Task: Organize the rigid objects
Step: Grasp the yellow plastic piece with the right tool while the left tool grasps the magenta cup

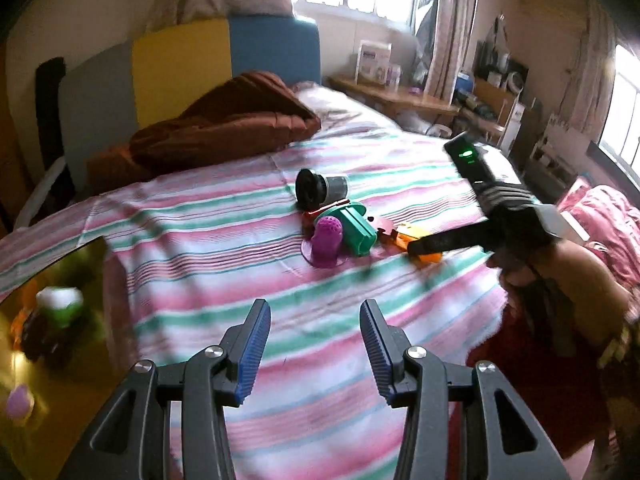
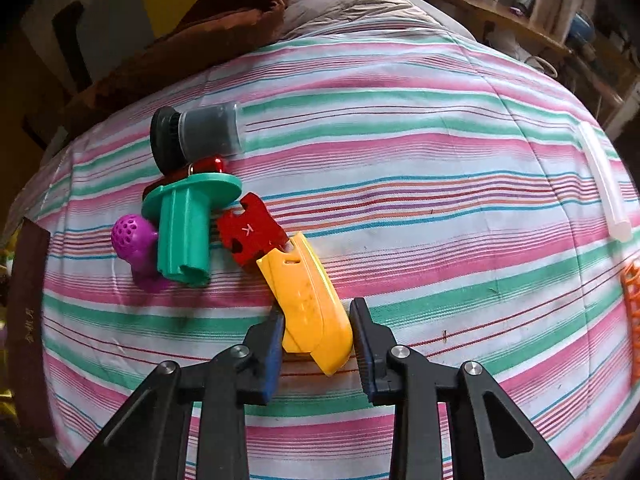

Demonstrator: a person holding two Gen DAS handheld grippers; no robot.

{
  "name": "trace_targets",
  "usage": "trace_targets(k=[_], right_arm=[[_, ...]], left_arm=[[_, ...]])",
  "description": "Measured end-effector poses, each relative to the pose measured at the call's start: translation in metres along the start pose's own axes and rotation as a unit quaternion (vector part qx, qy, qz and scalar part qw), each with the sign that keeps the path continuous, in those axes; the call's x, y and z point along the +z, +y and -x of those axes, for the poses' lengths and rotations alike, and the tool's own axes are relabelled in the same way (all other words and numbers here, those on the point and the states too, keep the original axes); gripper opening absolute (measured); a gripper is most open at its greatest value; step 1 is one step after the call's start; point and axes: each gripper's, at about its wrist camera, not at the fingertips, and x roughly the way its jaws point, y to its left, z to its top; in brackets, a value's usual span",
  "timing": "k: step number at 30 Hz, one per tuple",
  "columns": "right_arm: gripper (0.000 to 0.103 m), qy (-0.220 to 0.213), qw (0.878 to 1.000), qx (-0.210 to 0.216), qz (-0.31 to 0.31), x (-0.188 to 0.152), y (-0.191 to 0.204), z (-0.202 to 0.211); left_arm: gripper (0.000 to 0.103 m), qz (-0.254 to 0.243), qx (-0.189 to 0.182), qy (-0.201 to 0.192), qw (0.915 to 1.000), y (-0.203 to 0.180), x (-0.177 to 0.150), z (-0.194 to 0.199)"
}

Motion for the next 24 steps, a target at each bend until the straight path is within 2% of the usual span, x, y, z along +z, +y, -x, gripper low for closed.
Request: trace_targets(k=[5,10,14,17,21,23,24], right_arm=[[0.032,0.001,1.0,0.001,0.001,0.001,-0.003,-0.002],[0.032,0.002,1.0,0.012,-0.009,0.006,-0.008,-0.004],[0.032,0.003,1.0,0.016,-0.014,0.01,-0.014,-0.006],[0.032,0.004,1.0,0.019,-0.019,0.01,-0.014,-0.005],[0.032,0.005,0.999,0.025,-0.026,0.011,-0.017,-0.004],[0.032,0.005,0.999,0.027,-0.028,0.012,-0.02,-0.005],[0.032,0.005,0.999,0.027,-0.028,0.013,-0.022,-0.005]], left_arm=[[0.047,0.016,-0.003,0.028,0.9995,-0.005,0.022,-0.05],[0.047,-0.011,0.031,0.044,0.9985,-0.017,0.034,-0.099],[0.047,-0.013,0.038,0.053,0.9978,-0.017,0.04,-0.125],[0.047,0.004,0.027,0.049,0.9984,-0.013,0.043,-0.136],[0.045,-0.007,0.016,0.037,0.9992,-0.012,0.044,-0.148],[0.035,-0.013,0.004,0.037,0.9992,-0.014,0.044,-0.152],[0.034,-0.012,0.002,0.037,0.9992,-0.014,0.043,-0.154]])
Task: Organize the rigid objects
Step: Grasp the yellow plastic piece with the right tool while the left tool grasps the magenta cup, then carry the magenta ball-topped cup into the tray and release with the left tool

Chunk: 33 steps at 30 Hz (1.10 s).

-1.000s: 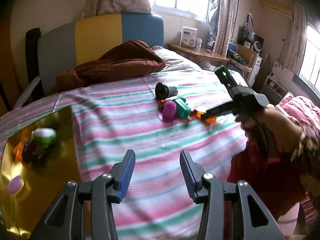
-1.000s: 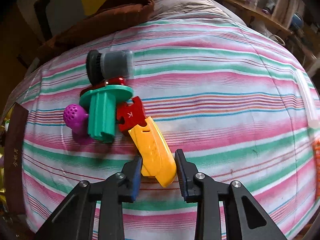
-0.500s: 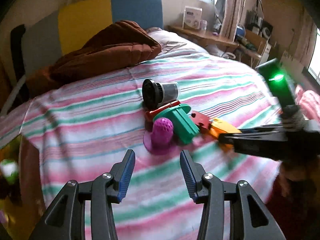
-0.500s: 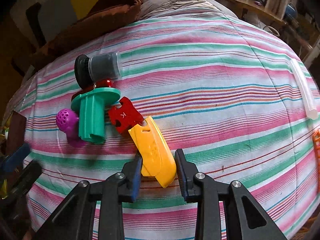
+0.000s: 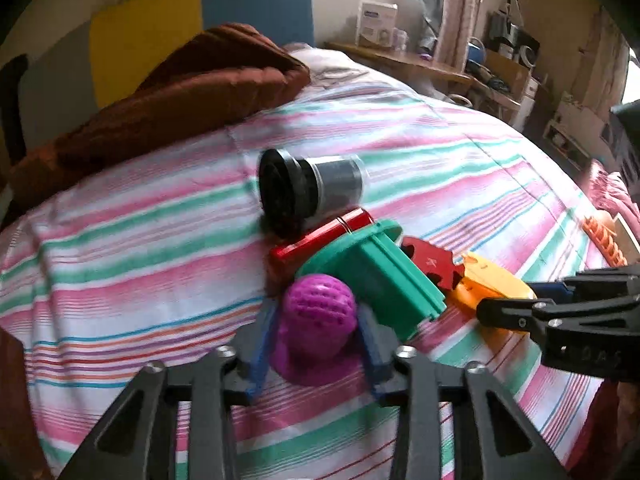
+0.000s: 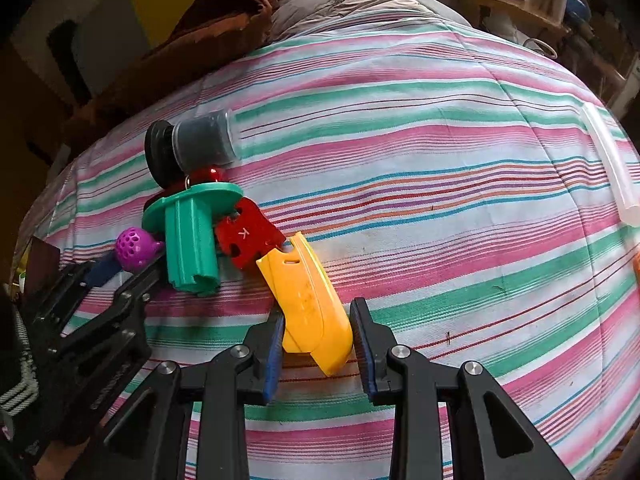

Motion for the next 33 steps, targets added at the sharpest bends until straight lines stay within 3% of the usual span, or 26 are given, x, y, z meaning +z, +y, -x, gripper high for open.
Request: trace_targets(k=[5,13,27,31,33], right_arm=[[0.032,0.0,1.0,-0.001,0.001,0.006,-0.002,0.001],[0.032,-0.006,1.0,0.021,-0.013,-0.003,-0.002,0.005],[0.032,-0.059,0.996,0.024,-0.063,0.011,-0.019,0.015],[0.032,-0.061,0.992,0.085,-0.077,0.013,-0.02,0.015],[0.032,-0.066,0.991,0.105,-0.055,0.015,-0.009,0.016]], left_arm=[[0.033,0.003,-0.013,-0.013,0.9998,0.002,-0.002,0.002],[0.032,-0.003,0.015,-0.041,0.9991,0.0,-0.02,0.022],[0.032,0.04,0.013,-0.045,0.9981,0.017,-0.054,0.049],[0.032,0.039,0.01,-0.047,0.9981,0.017,-0.062,0.056],[0.032,0.038,0.01,-0.048,0.9981,0.017,-0.065,0.06]])
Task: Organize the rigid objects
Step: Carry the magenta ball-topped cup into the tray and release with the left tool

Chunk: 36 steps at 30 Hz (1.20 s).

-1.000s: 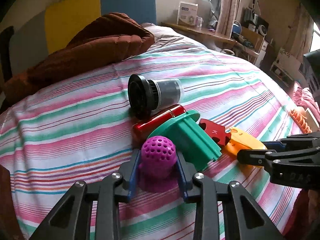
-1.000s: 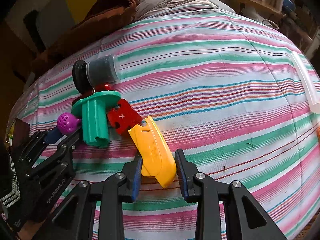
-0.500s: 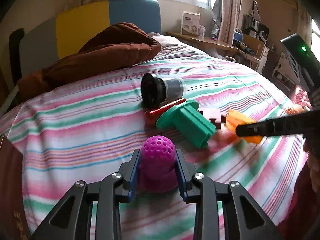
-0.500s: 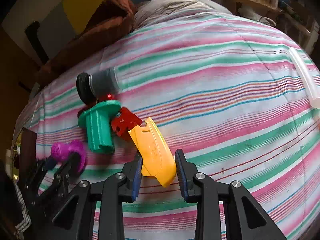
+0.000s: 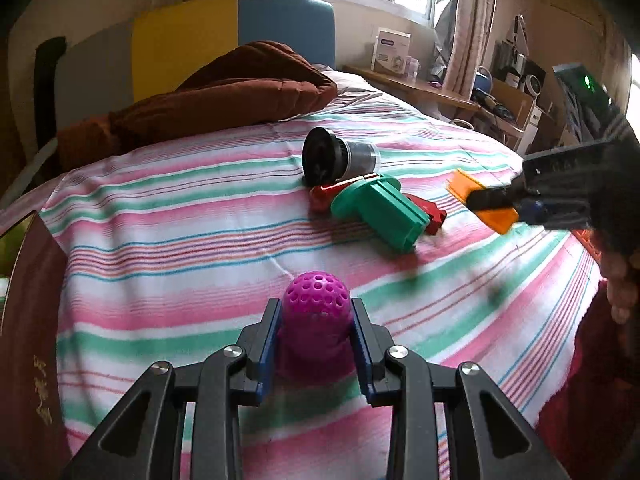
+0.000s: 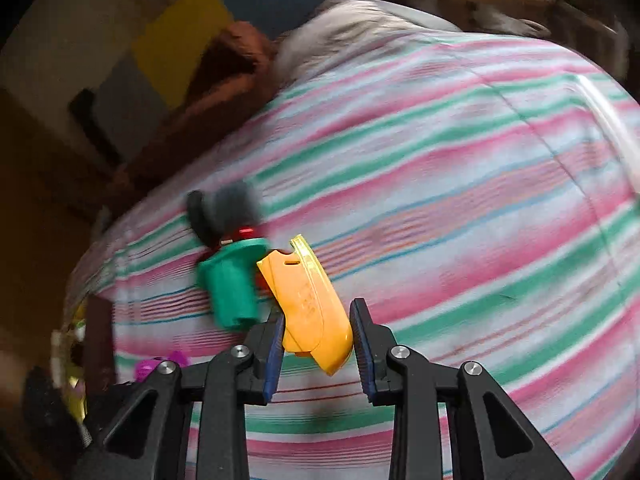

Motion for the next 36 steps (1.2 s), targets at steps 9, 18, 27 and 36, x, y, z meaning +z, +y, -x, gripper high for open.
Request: trace_targets(k=[9,18,27,36], right_arm=[[0.032,0.073,0.983,0.032,0.167,-0.031,0.067,-0.022],[0.032,0.1,0.977,0.01,0.19,-0.036,0.069,-0.041],[0.032,0.1,0.97,-0.008,0.221,-0.045,0.079,-0.039],[0.032,0.101,0.97,-0.011,0.222,-0.046,0.077,-0.04]], left_arm=[[0.032,0.022,-0.001,0.002,0.9997,0.01,-0.018,0.018],[0.032,0.019,-0.034,-0.03,0.9988,0.007,-0.034,0.067],[0.032,0.065,-0.042,-0.052,0.9956,0.045,-0.034,0.113],[0.032,0.141,0.011,-0.068,0.9877,0.123,-0.044,0.152]])
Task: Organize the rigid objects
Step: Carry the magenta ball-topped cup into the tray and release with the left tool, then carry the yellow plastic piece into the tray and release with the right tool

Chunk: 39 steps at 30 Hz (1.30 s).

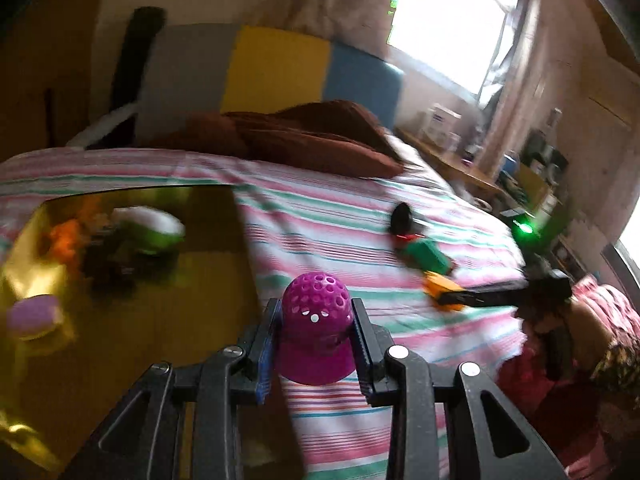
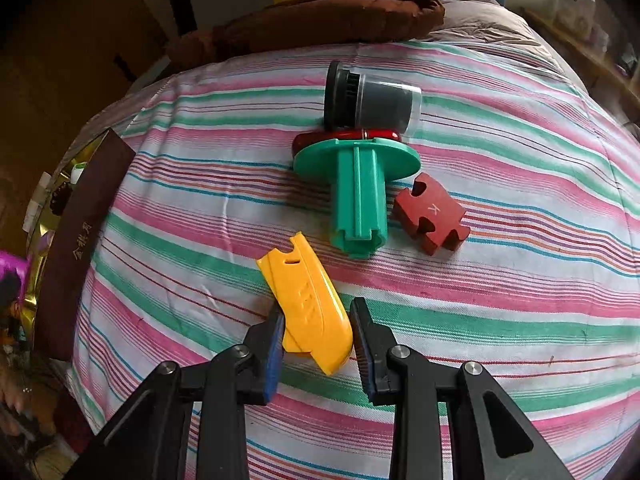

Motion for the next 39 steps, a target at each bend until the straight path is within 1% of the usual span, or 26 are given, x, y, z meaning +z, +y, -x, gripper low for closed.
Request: trace_targets(k=[2,4,8,9,11,12,16,18,20,22,25,28,31,33,35,39], right_arm=[[0.032,0.0,1.0,-0.001,0.002,0.0,0.001,-0.001],[0.032,-0.001,1.0,-0.002,0.002,0.0,0.0,0.001],[0.032,-0.017,1.0,0.001,0.007,0.002,0.003,0.006],[0.032,-0.024,1.0,0.002,0.009,0.003,0.004,0.008],[0.032,-0.039,0.999,0.007,0.016,0.004,0.008,0.013],[0.032,-0.046,0.999,0.01,0.021,0.004,0.01,0.015],[0.032,-0.059,0.998,0.016,0.034,0.005,0.017,0.019],[0.032,-0.061,0.997,0.016,0.036,0.005,0.018,0.019],[0.032,-0.06,0.997,0.016,0.033,0.005,0.017,0.019],[0.032,-0.059,0.998,0.014,0.031,0.006,0.015,0.018],[0.032,-0.058,0.998,0.012,0.027,0.006,0.014,0.017],[0.032,-0.058,0.998,0.009,0.027,0.006,0.013,0.016],[0.032,-0.057,0.998,0.007,0.027,0.005,0.013,0.016],[0.032,-0.056,0.998,0.007,0.027,0.005,0.013,0.016],[0.032,-0.055,0.998,0.005,0.026,0.005,0.013,0.015],[0.032,-0.055,0.998,0.002,0.025,0.005,0.012,0.015]], left_arm=[[0.032,0.017,0.022,0.004,0.9996,0.021,0.002,0.003],[0.032,0.045,0.04,0.01,0.9982,0.047,0.003,0.005],[0.032,0.083,0.063,0.032,0.994,0.088,0.001,0.005],[0.032,0.088,0.072,0.045,0.9925,0.098,0.001,0.001],[0.032,0.094,0.086,0.059,0.9901,0.11,0.0,-0.002],[0.032,0.098,0.088,0.077,0.9882,0.119,0.0,-0.008],[0.032,0.103,0.109,0.11,0.9826,0.136,-0.001,-0.02],[0.032,0.108,0.121,0.115,0.9802,0.143,0.001,-0.025],[0.033,0.11,0.124,0.122,0.9785,0.147,0.002,-0.028],[0.032,0.112,0.133,0.12,0.9775,0.15,0.005,-0.028],[0.043,0.106,0.163,0.127,0.9725,0.151,0.007,-0.031],[0.046,0.103,0.173,0.112,0.9731,0.15,0.005,-0.026],[0.049,0.101,0.177,0.079,0.9757,0.145,0.0,-0.012],[0.049,0.103,0.167,0.057,0.9789,0.14,-0.005,-0.003],[0.049,0.097,0.147,0.036,0.9837,0.132,-0.013,0.006],[0.049,0.078,0.13,0.006,0.9884,0.114,-0.02,0.016]])
